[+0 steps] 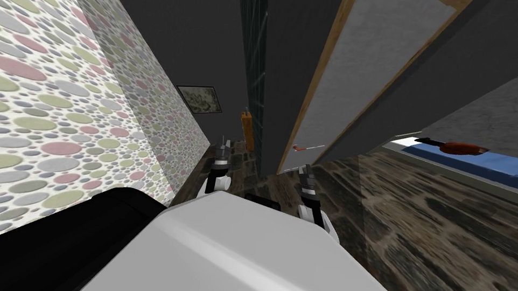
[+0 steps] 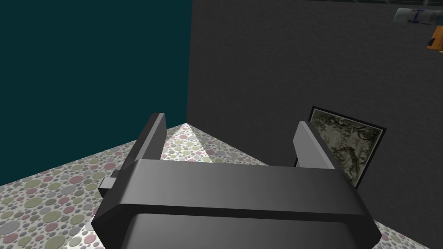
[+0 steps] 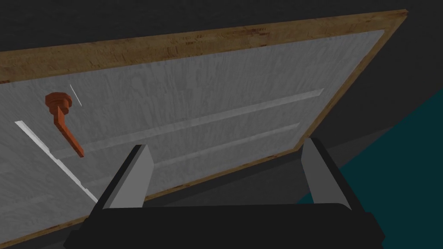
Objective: Pull the door open
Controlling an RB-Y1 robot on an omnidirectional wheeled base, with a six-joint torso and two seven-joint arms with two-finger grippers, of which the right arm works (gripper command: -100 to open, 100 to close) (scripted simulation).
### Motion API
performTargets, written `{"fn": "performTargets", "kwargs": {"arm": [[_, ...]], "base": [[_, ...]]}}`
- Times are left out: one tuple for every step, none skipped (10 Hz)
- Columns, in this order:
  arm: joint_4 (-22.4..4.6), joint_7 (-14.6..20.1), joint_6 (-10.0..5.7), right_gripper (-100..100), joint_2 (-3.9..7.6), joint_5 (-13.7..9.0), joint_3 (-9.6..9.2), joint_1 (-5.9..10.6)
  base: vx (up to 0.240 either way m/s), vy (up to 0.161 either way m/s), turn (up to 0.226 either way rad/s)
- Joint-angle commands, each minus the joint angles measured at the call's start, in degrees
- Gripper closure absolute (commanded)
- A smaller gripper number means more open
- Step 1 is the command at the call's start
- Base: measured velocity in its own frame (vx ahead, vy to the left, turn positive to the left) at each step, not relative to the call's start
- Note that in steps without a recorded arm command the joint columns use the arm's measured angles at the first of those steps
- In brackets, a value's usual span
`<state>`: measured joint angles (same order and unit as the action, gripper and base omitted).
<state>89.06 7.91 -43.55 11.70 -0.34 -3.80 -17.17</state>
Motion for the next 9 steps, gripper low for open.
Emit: {"fn": "performTargets", "kwargs": {"arm": [[-1.8,0.3,-0.49,-100,0.26,-0.1,0.0,0.73],[-3.3,0.6,-0.81,-100,0.58,-0.2,-0.15,1.17],[-4.8,1.0,-1.13,-100,0.9,-0.4,-0.31,1.6],[-6.3,1.3,-1.45,-100,1.22,-0.5,-0.47,2.03],[-7.8,1.6,-1.77,-100,1.54,-0.6,-0.62,2.47],[-9.3,2.0,-2.09,-100,1.86,-0.7,-0.78,2.9],[-10.7,2.3,-2.4,-100,2.17,-0.8,-0.93,3.33],[-12.2,2.6,-2.71,-100,2.48,-0.9,-1.08,3.75],[-13.6,2.9,-3.03,-100,2.79,-1.0,-1.23,4.17]], "base": [[0.036,-0.062,0.031],[0.034,-0.041,0.062],[0.047,-0.066,0.112],[0.061,-0.086,0.127],[0.069,-0.111,0.12],[0.074,-0.118,0.104],[0.069,-0.099,0.144],[0.06,-0.088,0.124],[0.061,-0.091,0.105]]}}
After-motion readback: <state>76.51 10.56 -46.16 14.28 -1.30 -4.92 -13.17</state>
